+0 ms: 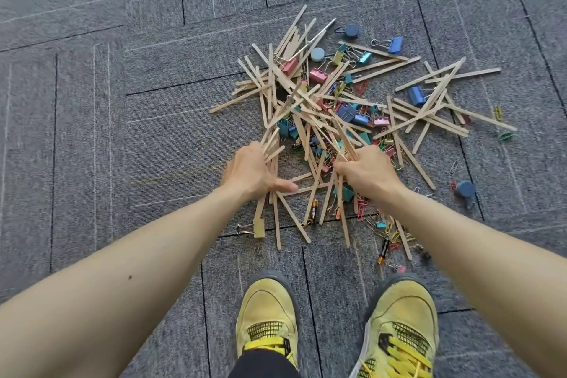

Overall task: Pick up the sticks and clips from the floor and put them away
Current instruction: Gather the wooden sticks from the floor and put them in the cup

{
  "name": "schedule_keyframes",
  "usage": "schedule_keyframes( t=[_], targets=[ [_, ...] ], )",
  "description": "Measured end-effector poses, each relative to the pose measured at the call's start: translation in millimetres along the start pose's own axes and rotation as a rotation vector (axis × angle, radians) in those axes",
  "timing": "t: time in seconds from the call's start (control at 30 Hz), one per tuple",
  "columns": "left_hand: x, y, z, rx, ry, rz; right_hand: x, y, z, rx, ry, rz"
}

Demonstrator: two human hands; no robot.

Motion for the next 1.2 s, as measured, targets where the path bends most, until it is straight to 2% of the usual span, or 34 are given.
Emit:
schedule_keyframes(
  t=[0.13, 0.3, 0.47, 0.63, 0.87, 1.13, 1.2],
  targets=[
    [2.3, -0.3, -1.5, 0.062, -0.001, 0.131, 0.8, 2.1, -4.1, 0.028, 0.013, 0.142],
    [-1.5, 5.5, 4.7, 0.018, -0.081, 0.026, 6.0, 2.6, -6.6, 0.07, 0.03, 0.259],
    [-6.6, 1.9, 6.6, -0.083, -0.144, 0.02, 10.0, 0.1, -6.6, 0.106, 0.085, 0.299],
    [-3.2, -2.7, 8.8, -0.168, -0.085, -0.062, 12.0, 2.0, -6.7, 0.089, 0.088, 0.293],
    [1.9, 3.3, 13.8, -0.15, 0.053, -0.106, 13.2, -0.3, -3.7, 0.119, 0.134, 0.34],
    [-4.8, 3.1, 3.5, -0.089, 0.162, -0.415, 14.3, 6.5, -11.4, 0.165, 0.143, 0.47],
    [-4.9, 4.7, -0.3, -0.097, 0.199, -0.48, 15.3, 7.0, -11.3, 0.161, 0.14, 0.418]
  ],
)
Point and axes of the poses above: each hand's wrist, its own z-axis towards the middle knuckle, its own x-axis out of the palm, y = z × x, the point moved 7 cm from there along z, towards the middle knuckle, and after that the axes turned 15 degrees about z, right-handed, at the moved point
